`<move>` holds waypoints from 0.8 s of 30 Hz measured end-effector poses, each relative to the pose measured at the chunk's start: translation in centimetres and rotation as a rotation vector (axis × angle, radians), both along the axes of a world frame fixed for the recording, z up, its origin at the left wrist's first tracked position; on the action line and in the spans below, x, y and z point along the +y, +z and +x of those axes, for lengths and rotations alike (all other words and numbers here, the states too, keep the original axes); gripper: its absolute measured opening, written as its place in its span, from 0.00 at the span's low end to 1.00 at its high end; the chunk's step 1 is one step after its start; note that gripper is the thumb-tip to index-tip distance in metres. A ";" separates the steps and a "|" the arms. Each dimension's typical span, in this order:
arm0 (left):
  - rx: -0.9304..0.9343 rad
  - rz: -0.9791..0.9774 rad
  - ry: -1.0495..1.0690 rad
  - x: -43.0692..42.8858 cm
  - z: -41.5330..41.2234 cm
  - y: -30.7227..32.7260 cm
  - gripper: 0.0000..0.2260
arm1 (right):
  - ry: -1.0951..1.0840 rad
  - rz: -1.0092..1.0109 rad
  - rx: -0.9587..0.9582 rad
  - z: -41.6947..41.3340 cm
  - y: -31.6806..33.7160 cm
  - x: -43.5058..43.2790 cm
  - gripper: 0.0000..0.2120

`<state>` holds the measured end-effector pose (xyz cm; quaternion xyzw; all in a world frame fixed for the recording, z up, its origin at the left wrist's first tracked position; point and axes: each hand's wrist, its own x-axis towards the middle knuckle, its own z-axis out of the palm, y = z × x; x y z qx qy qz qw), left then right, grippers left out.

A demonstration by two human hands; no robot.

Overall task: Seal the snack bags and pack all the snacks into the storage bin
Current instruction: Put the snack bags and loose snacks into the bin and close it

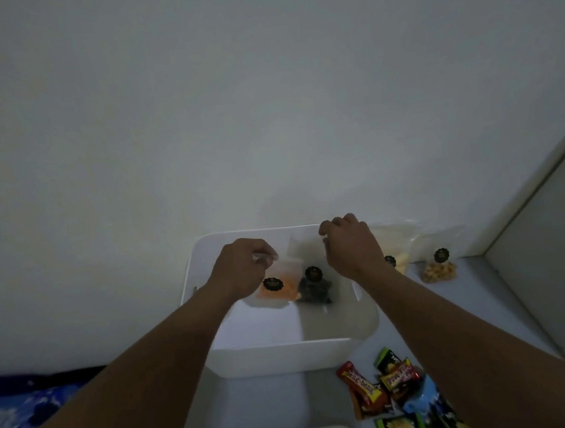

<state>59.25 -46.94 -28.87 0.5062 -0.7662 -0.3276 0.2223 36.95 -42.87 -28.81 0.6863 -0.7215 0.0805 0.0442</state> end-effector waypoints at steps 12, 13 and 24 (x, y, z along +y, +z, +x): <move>-0.065 -0.006 0.061 0.4 -7.9 -4.2 0.10 | -0.164 0.169 -0.384 -3.2 -1.0 2.6 0.23; -0.066 -0.016 0.070 0.5 -8.3 -4.5 0.10 | -0.164 0.169 -0.390 -3.2 -1.1 2.6 0.23; -0.182 -0.142 0.164 0.4 -9.0 -6.3 0.12 | -0.136 0.201 -0.378 -3.4 -1.6 2.5 0.24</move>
